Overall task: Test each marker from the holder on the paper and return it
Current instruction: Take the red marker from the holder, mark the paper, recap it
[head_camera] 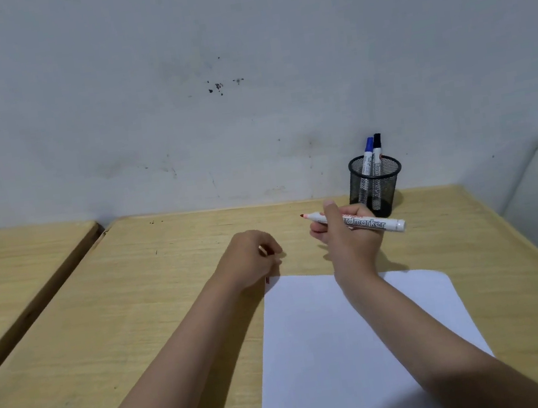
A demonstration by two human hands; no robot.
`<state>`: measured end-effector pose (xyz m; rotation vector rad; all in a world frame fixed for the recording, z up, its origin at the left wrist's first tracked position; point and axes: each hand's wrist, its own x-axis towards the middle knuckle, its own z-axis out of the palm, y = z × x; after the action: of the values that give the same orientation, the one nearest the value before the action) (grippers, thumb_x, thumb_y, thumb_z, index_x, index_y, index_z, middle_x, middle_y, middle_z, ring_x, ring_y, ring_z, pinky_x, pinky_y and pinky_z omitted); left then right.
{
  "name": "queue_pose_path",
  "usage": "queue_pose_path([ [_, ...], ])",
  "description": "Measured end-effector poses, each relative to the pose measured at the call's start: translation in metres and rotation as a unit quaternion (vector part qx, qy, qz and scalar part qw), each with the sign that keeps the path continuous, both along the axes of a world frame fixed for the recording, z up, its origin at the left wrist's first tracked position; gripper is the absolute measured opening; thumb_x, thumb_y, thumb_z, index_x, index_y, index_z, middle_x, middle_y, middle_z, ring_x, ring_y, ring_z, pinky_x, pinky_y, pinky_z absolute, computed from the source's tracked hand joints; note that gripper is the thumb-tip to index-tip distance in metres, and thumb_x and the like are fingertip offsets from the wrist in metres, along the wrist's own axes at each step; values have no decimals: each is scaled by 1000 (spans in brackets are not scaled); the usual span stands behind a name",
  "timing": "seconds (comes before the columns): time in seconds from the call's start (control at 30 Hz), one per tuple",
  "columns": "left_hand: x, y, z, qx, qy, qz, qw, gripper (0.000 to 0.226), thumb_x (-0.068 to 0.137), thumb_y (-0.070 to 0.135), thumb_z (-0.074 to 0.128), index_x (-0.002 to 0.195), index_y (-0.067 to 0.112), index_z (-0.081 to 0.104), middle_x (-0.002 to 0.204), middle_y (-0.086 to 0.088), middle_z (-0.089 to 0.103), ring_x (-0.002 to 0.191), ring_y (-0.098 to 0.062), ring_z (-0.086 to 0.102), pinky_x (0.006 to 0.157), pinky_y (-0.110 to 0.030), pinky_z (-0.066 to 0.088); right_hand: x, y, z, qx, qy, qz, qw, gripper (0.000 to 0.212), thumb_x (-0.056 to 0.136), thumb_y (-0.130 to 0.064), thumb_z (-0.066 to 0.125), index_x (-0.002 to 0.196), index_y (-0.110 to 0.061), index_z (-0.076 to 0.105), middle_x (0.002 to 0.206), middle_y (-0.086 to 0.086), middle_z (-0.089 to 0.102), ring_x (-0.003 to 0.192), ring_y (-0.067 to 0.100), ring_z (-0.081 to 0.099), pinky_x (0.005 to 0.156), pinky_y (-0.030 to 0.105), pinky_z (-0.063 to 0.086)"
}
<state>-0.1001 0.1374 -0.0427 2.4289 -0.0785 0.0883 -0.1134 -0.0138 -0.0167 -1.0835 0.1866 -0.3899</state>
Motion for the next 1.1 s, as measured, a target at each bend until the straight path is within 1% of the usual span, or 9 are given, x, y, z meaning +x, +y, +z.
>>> queue_pose_path([
  [0.03,1,0,0,-34,-1,13,999,9,75,16,74,82,11,73,88,-3,73,78,-15,66,71,-22,50,-1,-3,4,2,-5,7,1000,24,85,-10,66,71,-10,47,46,-3,64,46,12,65,50,25,56],
  [0.1,-1,1,4,-153,3,35,988,9,73,11,76,80,9,72,83,-7,74,78,-19,69,72,-26,54,-4,-10,10,5,-11,21,1000,23,85,-7,65,72,-7,46,44,-3,63,43,12,63,48,25,56],
  [0.17,-7,0,13,-297,13,27,955,9,73,5,76,81,8,72,81,-8,73,75,-19,68,75,-29,54,-8,-16,14,3,-15,36,999,21,85,-5,65,74,-7,47,44,-1,61,42,14,62,46,27,55],
  [0.23,-13,-3,20,-403,28,2,915,9,76,1,71,84,7,70,78,-5,72,74,-15,67,75,-25,56,-14,-21,15,-1,-18,50,999,24,84,-3,65,70,-7,46,45,2,59,40,16,61,46,29,56],
  [0.37,-25,-12,35,-509,57,-35,858,10,80,-2,64,86,5,68,73,-1,73,71,-12,70,71,-22,58,-26,-27,20,-19,-29,65,997,30,84,-1,64,64,-8,43,42,2,57,38,15,58,47,30,56],
  [0.43,-30,-16,41,-521,59,-48,850,11,81,-3,62,88,3,66,72,-2,73,70,-11,70,70,-22,58,-30,-28,25,-24,-36,67,997,29,84,-1,64,65,-8,43,41,1,57,38,16,58,48,31,56],
  [0.73,-46,-30,54,-484,54,-83,869,11,79,-2,65,83,7,69,75,-1,73,72,-12,70,80,-26,58,-42,-32,35,-66,-53,103,991,28,83,-4,66,63,-11,47,49,3,65,42,17,62,49,31,58],
  [0.93,-62,-41,61,-508,31,-84,857,8,75,0,67,79,7,70,67,1,71,63,-10,67,70,-21,57,-49,-34,43,-78,-62,107,989,28,81,-3,68,63,-10,47,47,2,63,38,15,57,44,28,51],
  [1.1,-68,-50,65,-519,-25,-67,852,9,72,0,70,72,8,72,64,-1,70,60,-12,65,69,-22,57,-55,-32,48,-86,-94,78,989,27,81,1,66,63,-6,46,40,-3,56,33,12,48,38,26,48],
])
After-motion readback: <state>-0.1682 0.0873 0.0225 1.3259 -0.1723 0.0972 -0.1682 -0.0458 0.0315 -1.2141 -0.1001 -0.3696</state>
